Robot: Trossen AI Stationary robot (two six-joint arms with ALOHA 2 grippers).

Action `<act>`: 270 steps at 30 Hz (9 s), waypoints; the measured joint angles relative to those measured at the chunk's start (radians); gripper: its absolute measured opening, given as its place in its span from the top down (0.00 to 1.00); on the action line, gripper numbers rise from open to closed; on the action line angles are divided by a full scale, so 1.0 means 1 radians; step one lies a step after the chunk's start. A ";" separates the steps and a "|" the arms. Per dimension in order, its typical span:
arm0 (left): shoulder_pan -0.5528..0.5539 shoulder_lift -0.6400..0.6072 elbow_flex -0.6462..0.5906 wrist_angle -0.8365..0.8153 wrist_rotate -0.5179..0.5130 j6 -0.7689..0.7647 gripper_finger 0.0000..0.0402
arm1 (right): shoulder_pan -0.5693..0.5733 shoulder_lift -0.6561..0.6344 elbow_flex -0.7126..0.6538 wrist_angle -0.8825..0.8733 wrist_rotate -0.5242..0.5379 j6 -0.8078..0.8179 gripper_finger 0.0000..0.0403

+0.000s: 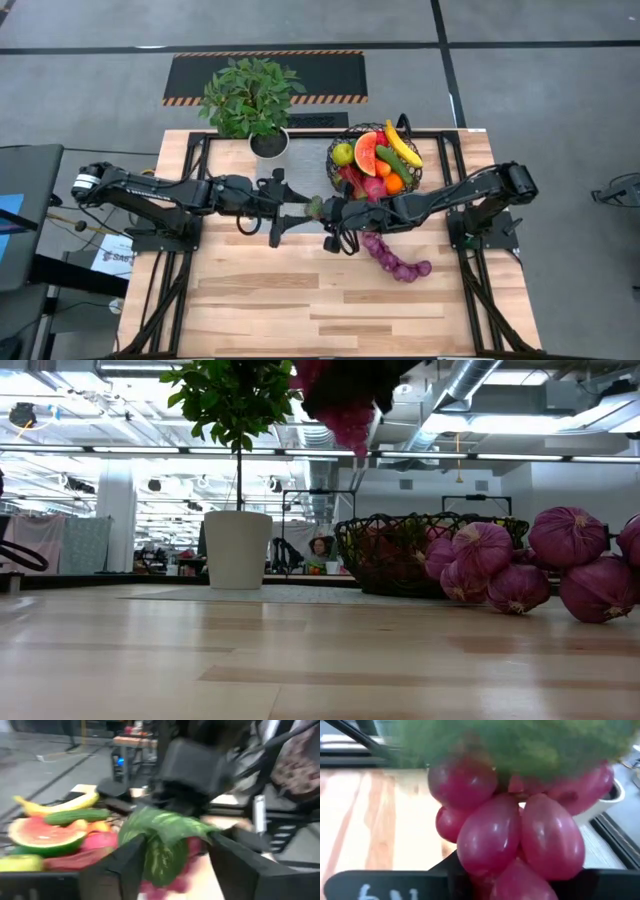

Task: Build produce basket
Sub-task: Put the grapes into the wire basket, then put the purple garlic into the wire basket, then return to Home Position

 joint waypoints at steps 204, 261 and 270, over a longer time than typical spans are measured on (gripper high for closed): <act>-0.030 -0.113 -0.010 -0.455 -0.089 -0.019 0.34 | -0.365 0.055 0.224 -1.077 -0.088 0.028 0.43; -0.021 -0.145 -0.011 -0.349 -0.004 0.101 0.34 | -0.375 -0.522 0.165 -0.962 -0.007 0.122 0.31; 0.087 -0.445 -0.118 -0.343 0.159 0.102 0.34 | -0.357 -0.897 -0.239 -0.632 -0.017 0.174 0.31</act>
